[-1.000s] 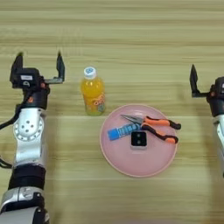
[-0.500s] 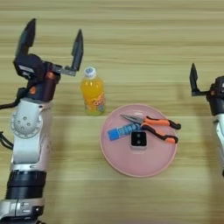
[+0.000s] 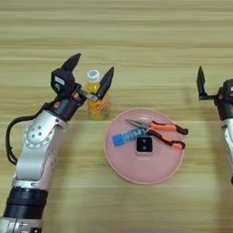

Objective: Move the objects on the table

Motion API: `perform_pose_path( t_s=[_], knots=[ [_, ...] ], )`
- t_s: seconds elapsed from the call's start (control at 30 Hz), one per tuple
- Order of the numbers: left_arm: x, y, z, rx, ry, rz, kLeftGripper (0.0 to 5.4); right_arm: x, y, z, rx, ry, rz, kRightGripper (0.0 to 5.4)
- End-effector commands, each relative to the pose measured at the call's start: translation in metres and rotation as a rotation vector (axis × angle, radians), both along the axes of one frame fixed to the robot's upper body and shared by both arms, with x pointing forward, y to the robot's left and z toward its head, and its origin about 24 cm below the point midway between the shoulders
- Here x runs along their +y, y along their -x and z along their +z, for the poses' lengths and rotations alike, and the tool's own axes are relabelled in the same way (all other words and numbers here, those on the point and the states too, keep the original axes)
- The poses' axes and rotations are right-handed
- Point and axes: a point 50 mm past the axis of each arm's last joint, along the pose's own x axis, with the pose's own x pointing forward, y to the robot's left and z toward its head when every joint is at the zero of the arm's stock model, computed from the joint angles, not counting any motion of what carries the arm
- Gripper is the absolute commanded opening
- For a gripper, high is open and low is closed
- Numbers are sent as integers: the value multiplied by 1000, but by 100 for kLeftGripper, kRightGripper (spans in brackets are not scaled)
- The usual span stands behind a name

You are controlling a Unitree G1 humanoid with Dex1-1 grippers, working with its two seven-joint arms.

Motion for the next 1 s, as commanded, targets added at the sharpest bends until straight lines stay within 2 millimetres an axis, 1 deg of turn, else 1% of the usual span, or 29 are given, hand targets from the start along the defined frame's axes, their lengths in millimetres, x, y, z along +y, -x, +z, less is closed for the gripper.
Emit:
perform_pose_path(
  t_s=[0.03,0.33,0.47,0.6,0.63,1.0],
  knots=[
    [3,-3,-12,82,-37,20,540,0,-2,4,-15,12,2,537],
    [5,-7,-26,168,-54,39,540,0,-2,4,-14,12,4,537],
    [3,-7,-36,228,-77,22,540,0,-2,4,-13,12,5,537],
    [3,-8,-41,249,-90,17,540,-1,-2,4,-13,12,5,537],
    [4,-8,-42,257,-95,20,522,-1,-2,4,-14,12,5,540],
    [4,-9,-47,276,-113,20,412,0,-2,4,-12,10,8,540]
  ],
)
